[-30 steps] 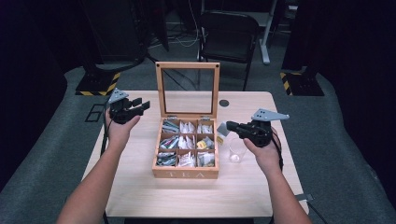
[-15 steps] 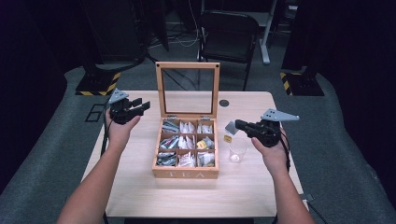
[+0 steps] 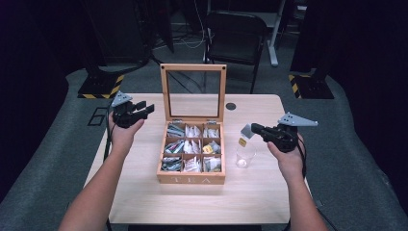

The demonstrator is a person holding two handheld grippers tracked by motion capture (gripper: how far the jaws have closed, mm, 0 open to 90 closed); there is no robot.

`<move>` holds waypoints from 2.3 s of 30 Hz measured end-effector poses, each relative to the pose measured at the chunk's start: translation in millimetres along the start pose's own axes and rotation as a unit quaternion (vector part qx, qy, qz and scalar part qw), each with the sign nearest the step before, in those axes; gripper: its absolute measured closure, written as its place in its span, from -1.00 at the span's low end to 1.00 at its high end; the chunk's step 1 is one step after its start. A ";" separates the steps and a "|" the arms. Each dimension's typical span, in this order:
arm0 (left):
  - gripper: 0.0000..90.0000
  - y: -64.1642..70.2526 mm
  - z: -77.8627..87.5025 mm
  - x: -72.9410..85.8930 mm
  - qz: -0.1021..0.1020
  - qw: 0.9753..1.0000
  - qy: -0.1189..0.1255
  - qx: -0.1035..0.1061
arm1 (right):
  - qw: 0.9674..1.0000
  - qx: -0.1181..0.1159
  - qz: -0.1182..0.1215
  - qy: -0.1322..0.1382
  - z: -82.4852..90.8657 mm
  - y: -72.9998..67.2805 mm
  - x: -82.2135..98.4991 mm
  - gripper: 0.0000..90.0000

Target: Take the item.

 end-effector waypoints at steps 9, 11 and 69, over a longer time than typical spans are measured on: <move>0.22 -0.2 1.7 -2.5 -0.001 1.000 0.005 -0.003 | 1.000 0.013 -0.001 -0.011 1.9 7.8 10.3 0.97; 0.22 -0.2 1.7 -2.7 -0.001 1.000 0.005 -0.002 | 1.000 0.014 -0.001 -0.014 1.4 8.9 14.2 0.97; 0.22 -3.7 3.5 3.1 0.002 1.000 0.002 -0.005 | 0.994 0.019 -0.009 -0.105 -29.2 17.9 85.6 0.92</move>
Point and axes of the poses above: each handheld gripper's, and its own axes: z roughly backward along the jaws, x roughly out of its underside, y roughly to its right, the point moved 10 cm from there along -z, roughly forward along the jaws, and after that the axes turned 2 degrees about -x, right-handed, at the moved point
